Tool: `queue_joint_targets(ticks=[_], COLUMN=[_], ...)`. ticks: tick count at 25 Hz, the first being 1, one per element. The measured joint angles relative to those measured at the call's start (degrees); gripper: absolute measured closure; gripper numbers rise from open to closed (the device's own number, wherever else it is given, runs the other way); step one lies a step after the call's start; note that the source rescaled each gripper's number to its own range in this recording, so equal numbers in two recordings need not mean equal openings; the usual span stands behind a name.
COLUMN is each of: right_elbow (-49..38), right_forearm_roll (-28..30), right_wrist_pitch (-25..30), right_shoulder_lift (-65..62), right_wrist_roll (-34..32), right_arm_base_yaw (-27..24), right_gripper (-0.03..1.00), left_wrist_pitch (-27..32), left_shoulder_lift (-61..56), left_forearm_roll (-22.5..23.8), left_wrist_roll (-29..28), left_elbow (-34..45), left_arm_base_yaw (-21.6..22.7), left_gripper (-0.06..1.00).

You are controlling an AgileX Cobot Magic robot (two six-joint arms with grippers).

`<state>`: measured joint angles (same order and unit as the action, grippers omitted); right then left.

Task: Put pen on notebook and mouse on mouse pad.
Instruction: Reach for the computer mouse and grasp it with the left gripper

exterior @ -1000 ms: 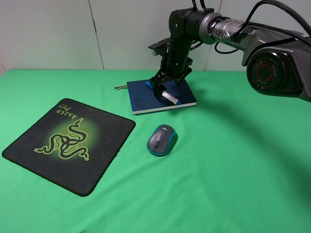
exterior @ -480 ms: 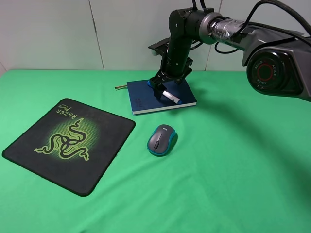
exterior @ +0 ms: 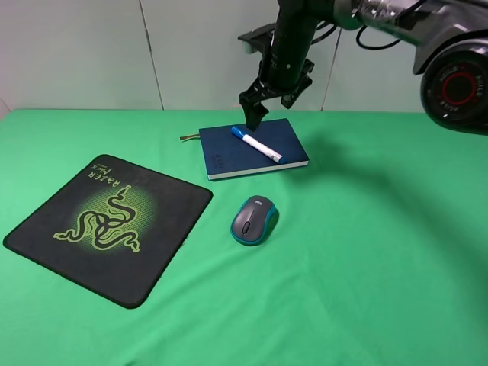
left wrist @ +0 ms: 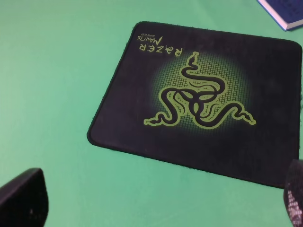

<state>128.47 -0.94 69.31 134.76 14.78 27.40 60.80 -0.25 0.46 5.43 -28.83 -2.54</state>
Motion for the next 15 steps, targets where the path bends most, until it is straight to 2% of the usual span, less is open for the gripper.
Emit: queue_joint_targets(ticks=[8, 15], right_elbow=[-0.8, -13.8], right_forearm_roll=[0.4, 0.6], right_wrist_pitch=[0.4, 0.4], right_shoulder_lift=[-8.9, -22.6], right_wrist_roll=[-5.1, -7.4], right_arm_base_yaw=[0.0, 0.0], right_gripper=[-0.03, -0.03], left_wrist_pitch=[0.0, 0.0], left_shoulder_lift=[0.0, 0.0], left_forearm_roll=[0.0, 0.0], left_wrist_roll=[0.0, 0.0], left_elbow=[0.0, 0.0], left_arm_base_yaw=[0.0, 0.0], left_gripper=[-0.06, -0.06])
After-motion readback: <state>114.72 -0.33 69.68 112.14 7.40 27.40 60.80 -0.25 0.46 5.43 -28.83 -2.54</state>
